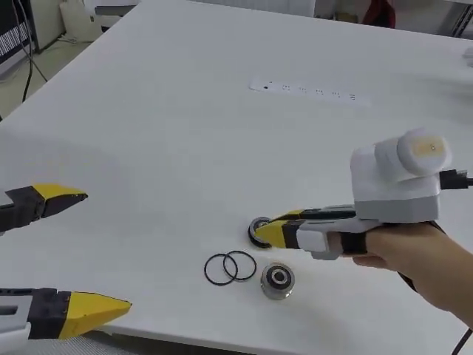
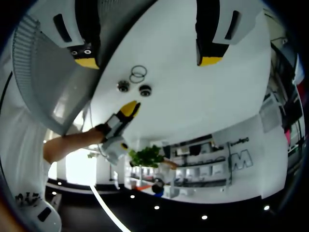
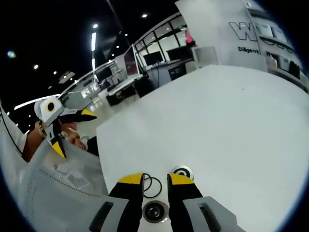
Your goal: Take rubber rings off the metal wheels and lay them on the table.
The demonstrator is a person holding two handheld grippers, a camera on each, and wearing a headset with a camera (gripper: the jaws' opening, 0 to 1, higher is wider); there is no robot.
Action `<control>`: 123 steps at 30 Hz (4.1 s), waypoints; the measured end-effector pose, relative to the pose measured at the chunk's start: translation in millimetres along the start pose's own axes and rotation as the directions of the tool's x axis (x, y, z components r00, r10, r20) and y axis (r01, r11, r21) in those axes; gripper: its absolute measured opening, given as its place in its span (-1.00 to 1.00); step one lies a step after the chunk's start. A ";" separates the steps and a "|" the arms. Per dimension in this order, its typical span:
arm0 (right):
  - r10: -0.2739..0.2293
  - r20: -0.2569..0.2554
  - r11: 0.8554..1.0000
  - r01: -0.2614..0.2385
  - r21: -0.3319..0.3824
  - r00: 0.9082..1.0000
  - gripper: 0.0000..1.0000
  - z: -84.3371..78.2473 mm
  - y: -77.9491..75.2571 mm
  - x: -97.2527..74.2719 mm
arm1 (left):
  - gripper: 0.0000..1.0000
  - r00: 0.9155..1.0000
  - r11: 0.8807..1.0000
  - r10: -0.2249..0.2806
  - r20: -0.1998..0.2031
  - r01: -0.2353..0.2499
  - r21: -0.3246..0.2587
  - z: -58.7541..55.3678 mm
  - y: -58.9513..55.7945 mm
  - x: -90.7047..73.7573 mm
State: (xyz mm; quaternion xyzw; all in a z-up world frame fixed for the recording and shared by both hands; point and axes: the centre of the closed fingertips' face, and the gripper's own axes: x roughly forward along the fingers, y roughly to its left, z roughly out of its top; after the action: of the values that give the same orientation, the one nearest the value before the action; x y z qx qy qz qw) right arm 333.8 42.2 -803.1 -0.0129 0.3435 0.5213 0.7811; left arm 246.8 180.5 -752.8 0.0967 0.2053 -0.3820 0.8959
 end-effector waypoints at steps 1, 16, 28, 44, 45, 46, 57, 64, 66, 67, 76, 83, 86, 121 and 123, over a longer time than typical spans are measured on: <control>-0.002 0.002 1.000 0.002 -0.008 1.000 -0.65 0.8 -2.1 -2.9 | 0.65 1.000 1.000 -0.002 0.000 0.002 0.001 0.2 -0.3 0.0; -0.089 0.025 0.947 0.093 -0.307 0.996 -0.38 16.1 -1.1 -43.2 | 0.65 1.000 0.999 -0.016 0.012 0.015 0.036 19.4 1.1 0.7; -0.067 0.085 0.940 0.091 -0.329 0.994 -0.36 39.7 1.4 -64.4 | 0.65 0.996 0.986 -0.086 0.029 0.081 0.146 57.2 -0.5 14.5; -0.070 0.180 0.973 0.107 -0.205 0.981 -0.35 62.1 -19.5 -68.0 | 0.64 0.961 0.930 -0.257 0.102 0.217 0.297 125.8 -11.5 52.2; -0.071 0.179 0.972 0.109 -0.208 0.981 -0.35 63.0 -20.7 -66.5 | 0.64 0.959 0.927 -0.264 0.101 0.224 0.301 126.6 -12.0 54.2; -0.073 0.177 0.971 0.110 -0.214 0.982 -0.34 64.5 -21.3 -63.6 | 0.63 0.955 0.921 -0.279 0.098 0.238 0.308 128.6 -12.6 60.1; -0.044 0.186 0.980 0.079 -0.184 0.981 -0.35 78.2 -32.6 -42.6 | 0.54 0.942 0.903 -0.326 0.080 0.285 0.320 136.4 -3.4 111.6; -0.026 0.211 0.988 0.058 -0.147 0.977 -0.38 88.8 -42.2 -29.0 | 0.45 0.939 0.890 -0.342 0.034 0.312 0.332 124.1 2.8 143.9; -0.025 0.218 0.989 0.056 -0.138 0.976 -0.39 88.3 -46.0 -25.9 | 0.43 0.939 0.893 -0.341 0.032 0.313 0.323 120.7 6.4 152.0; -0.017 0.224 0.990 0.047 -0.129 0.974 -0.39 87.6 -46.2 -24.5 | 0.40 0.940 0.896 -0.339 0.034 0.311 0.318 119.0 7.9 154.8; 0.017 0.151 0.990 0.004 -0.139 0.988 -0.38 47.0 -48.2 -6.1 | 0.18 0.946 0.917 -0.320 0.048 0.297 0.266 86.4 21.5 174.1; 0.051 0.118 0.992 -0.036 -0.125 0.992 -0.38 24.2 -47.1 5.3 | 0.12 0.954 0.937 -0.297 0.035 0.284 0.205 62.4 21.4 183.3; 0.057 0.111 0.993 -0.046 -0.106 0.992 -0.38 15.9 -47.6 7.6 | 0.10 0.955 0.937 -0.296 0.021 0.286 0.199 54.5 18.1 186.1; 0.028 -0.054 0.979 -0.039 -0.198 0.998 -0.52 -34.7 -44.9 31.0 | -0.60 0.955 0.943 -0.286 -0.081 0.296 0.153 2.5 -16.0 217.0; 0.024 -0.054 0.978 -0.034 -0.206 0.998 -0.55 -34.4 -45.5 31.1 | -0.66 0.957 0.943 -0.279 -0.085 0.289 0.163 1.6 -15.5 217.8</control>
State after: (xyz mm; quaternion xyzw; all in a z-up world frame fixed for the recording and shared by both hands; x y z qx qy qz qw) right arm 360.2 33.5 -861.8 -0.1024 0.3074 0.5650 0.7588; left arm 372.0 28.9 -847.8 0.1551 0.2101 -0.5204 0.8130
